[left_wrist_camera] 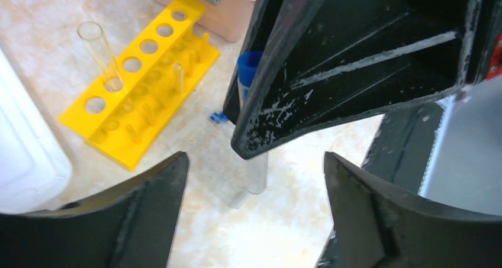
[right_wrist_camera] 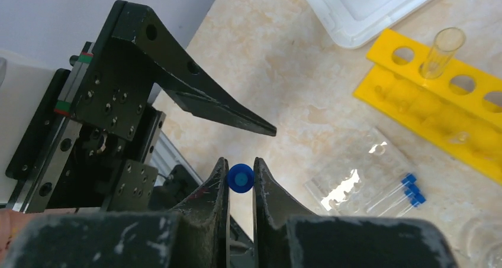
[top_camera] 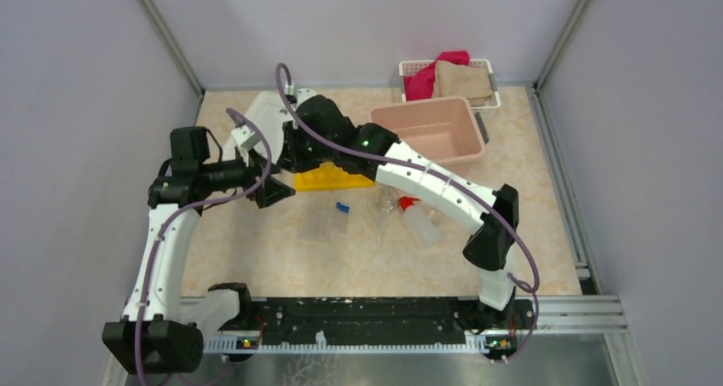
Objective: Organize the chemistry lab equipment
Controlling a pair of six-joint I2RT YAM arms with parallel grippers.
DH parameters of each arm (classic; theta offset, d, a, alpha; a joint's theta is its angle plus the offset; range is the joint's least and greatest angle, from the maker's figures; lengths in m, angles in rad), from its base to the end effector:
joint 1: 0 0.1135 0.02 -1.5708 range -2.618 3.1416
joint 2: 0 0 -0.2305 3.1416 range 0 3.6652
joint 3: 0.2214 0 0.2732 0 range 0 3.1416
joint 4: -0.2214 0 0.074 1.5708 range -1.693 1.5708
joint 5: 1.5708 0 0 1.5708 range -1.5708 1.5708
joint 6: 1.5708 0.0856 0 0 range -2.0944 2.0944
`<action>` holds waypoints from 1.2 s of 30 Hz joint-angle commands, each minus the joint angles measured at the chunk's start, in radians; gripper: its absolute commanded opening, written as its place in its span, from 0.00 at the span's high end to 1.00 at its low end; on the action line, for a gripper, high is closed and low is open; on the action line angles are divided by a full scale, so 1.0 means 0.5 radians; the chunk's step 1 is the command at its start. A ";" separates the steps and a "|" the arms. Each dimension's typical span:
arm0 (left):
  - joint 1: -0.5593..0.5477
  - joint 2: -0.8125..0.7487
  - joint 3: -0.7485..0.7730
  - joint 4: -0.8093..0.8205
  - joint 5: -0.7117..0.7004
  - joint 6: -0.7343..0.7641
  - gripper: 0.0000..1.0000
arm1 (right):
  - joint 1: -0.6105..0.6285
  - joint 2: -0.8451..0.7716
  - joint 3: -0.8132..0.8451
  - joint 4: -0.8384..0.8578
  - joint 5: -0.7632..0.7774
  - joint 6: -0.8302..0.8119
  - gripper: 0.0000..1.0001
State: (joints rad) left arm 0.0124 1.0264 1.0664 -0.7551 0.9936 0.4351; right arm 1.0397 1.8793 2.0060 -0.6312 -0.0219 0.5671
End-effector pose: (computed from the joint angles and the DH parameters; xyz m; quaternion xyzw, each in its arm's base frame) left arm 0.2566 -0.0686 0.3021 0.3612 0.7406 -0.3419 0.4519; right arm 0.2448 0.4204 0.3492 -0.2070 0.8359 0.3723 0.3461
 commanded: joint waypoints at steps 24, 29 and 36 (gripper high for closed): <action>0.317 0.323 -0.010 0.295 -0.727 -0.557 0.01 | -0.004 -0.235 -1.344 1.350 0.643 -0.575 1.00; 0.347 0.348 -0.035 0.281 -0.719 -0.557 0.01 | 0.002 -0.069 -1.280 1.469 0.691 -0.637 1.00; 0.395 0.376 -0.028 0.292 -0.640 -0.562 0.01 | 0.004 0.084 -1.250 1.576 0.783 -0.702 1.00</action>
State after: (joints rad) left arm 0.1963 1.2087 1.0576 -0.6270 0.6403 0.1673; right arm 1.0378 1.8999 1.3186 0.0559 0.3195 0.2527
